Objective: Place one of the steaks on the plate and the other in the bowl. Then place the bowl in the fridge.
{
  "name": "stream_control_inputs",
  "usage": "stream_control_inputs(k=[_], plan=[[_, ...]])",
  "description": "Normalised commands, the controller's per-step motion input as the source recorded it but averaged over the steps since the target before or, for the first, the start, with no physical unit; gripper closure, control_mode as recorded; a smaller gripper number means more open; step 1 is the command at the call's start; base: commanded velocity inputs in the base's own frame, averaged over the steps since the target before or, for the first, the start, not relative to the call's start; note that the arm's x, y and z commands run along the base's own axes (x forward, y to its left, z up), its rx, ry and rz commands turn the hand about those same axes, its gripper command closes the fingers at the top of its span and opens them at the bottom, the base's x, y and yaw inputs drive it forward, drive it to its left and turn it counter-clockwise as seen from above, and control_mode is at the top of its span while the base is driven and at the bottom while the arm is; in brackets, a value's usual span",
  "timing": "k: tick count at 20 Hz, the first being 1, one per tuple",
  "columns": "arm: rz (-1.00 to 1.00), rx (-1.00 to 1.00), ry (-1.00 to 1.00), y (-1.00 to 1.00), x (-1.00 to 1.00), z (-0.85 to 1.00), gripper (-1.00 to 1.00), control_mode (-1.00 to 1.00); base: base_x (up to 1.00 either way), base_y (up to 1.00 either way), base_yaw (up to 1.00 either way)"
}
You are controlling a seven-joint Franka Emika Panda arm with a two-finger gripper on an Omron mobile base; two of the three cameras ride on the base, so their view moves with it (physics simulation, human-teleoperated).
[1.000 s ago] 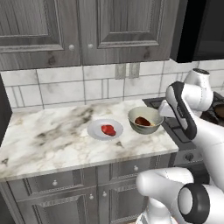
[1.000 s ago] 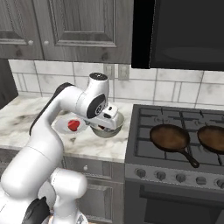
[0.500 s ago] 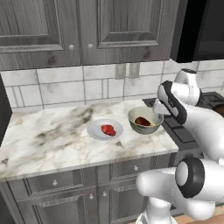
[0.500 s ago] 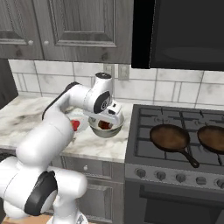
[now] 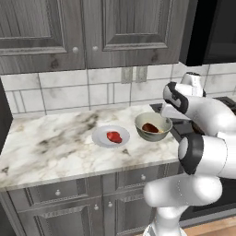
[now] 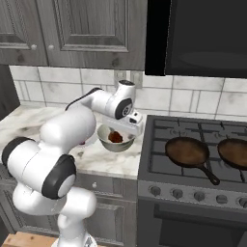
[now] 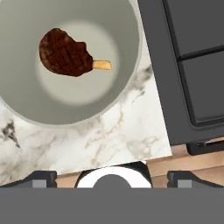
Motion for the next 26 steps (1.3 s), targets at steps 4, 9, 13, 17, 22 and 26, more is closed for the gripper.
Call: stream_control_inputs(k=[4, 9, 13, 17, 22, 26], plan=[[0.0, 0.0, 0.0, -0.08, 0.31, -0.39, -1.0, -1.0, 0.0, 0.0, 0.0], [0.0, 0.0, 0.01, -0.1, 0.5, -0.1, -1.0, -1.0, 0.0, 0.0, 0.0], [0.0, 0.0, 0.02, -0.2, 0.49, -0.06, -1.0, -1.0, 0.0, 0.0, 0.0], [0.0, 0.0, 0.0, -0.2, 0.49, -0.19, -1.0, -1.0, 0.0, 0.0, 0.0], [0.0, 0.0, 0.0, -0.11, 0.5, -0.25, -1.0, -1.0, 0.0, 0.0, 0.0], [0.0, 0.0, 0.0, -0.12, 0.36, -0.38, -1.0, -1.0, 0.0, 0.0, 0.0]])
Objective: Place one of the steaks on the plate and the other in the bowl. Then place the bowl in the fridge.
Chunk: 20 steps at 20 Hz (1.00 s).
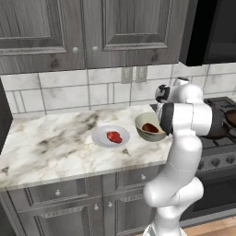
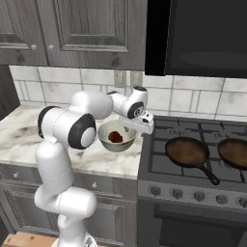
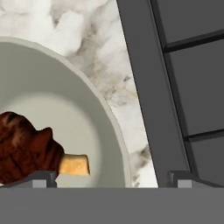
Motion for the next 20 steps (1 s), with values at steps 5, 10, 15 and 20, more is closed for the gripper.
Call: stream_control_inputs(k=[5, 10, 15, 20], plan=[[0.01, 0.0, -0.01, -0.01, 0.08, -0.29, -1.0, -1.0, 0.0, 0.0, 0.0], [0.0, 0.0, 0.0, 0.0, 0.0, -0.24, -1.0, -1.0, 0.0, 0.0, 0.0], [0.0, 0.0, 0.0, 0.0, 0.0, -0.24, -1.0, -1.0, 0.0, 0.0, 0.0], [0.0, 0.0, 0.0, 0.02, 0.0, -0.07, -1.0, -1.0, 0.0, 0.0, 0.0]])
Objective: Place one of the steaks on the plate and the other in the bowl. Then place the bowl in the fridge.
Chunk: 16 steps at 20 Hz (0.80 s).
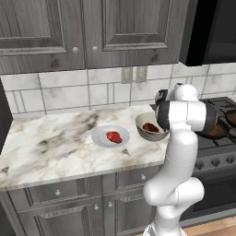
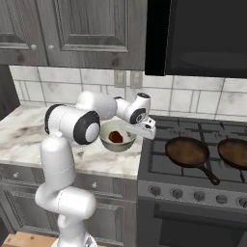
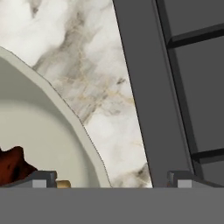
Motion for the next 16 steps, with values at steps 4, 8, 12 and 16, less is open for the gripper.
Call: stream_control_inputs(k=[4, 8, 12, 16], plan=[[0.0, 0.0, 0.0, 0.12, 0.0, 0.0, -1.0, -1.0, 0.0, 0.0, 0.0], [0.0, 0.0, 0.0, 0.26, 0.0, 0.0, 1.0, -1.0, 0.0, 0.0, 0.0], [0.0, 0.0, 0.0, 0.25, 0.0, -0.03, 1.0, -1.0, 0.0, 0.0, 0.0], [0.0, 0.01, -0.01, 0.12, 0.0, -0.07, 1.0, -1.0, 0.0, 0.0, 0.0]])
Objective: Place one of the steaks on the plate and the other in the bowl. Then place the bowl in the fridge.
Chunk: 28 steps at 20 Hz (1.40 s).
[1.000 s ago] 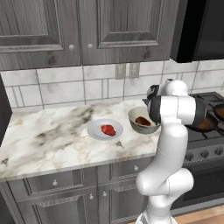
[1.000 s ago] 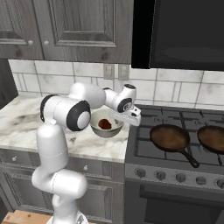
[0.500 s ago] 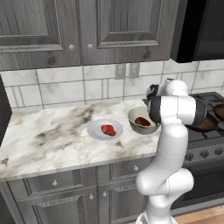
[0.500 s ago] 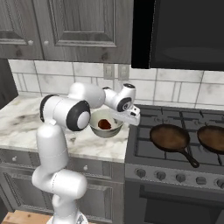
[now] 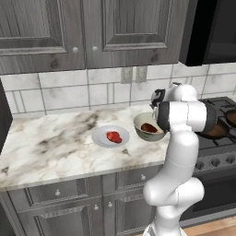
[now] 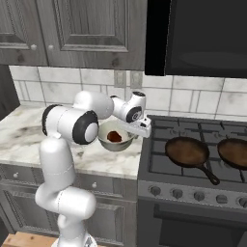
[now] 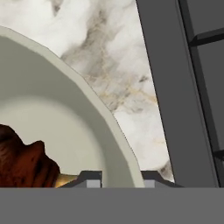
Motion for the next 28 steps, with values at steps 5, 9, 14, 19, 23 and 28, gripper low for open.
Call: stream_control_inputs(k=[5, 9, 14, 19, 23, 28], plan=[[0.0, 0.04, -0.04, 0.01, 0.0, -0.03, 1.0, -1.0, 0.0, 0.0, 0.0], [-0.21, 0.03, -0.11, 0.0, -0.34, 0.01, 1.0, -1.0, 0.0, 0.0, 0.0], [-0.33, 0.11, -0.14, -0.13, -0.5, 0.46, 1.0, -1.0, 0.0, 0.0, 0.0], [-0.37, 0.16, -0.04, -0.11, -0.5, 0.46, 1.0, -1.0, 0.0, 0.0, 0.0], [-0.38, 0.14, 0.0, -0.04, -0.39, 0.44, 1.0, -1.0, 0.0, 0.0, 0.0], [-0.18, 0.02, 0.1, 0.01, -0.25, 0.49, 1.0, -1.0, 0.0, 0.0, 0.0]])
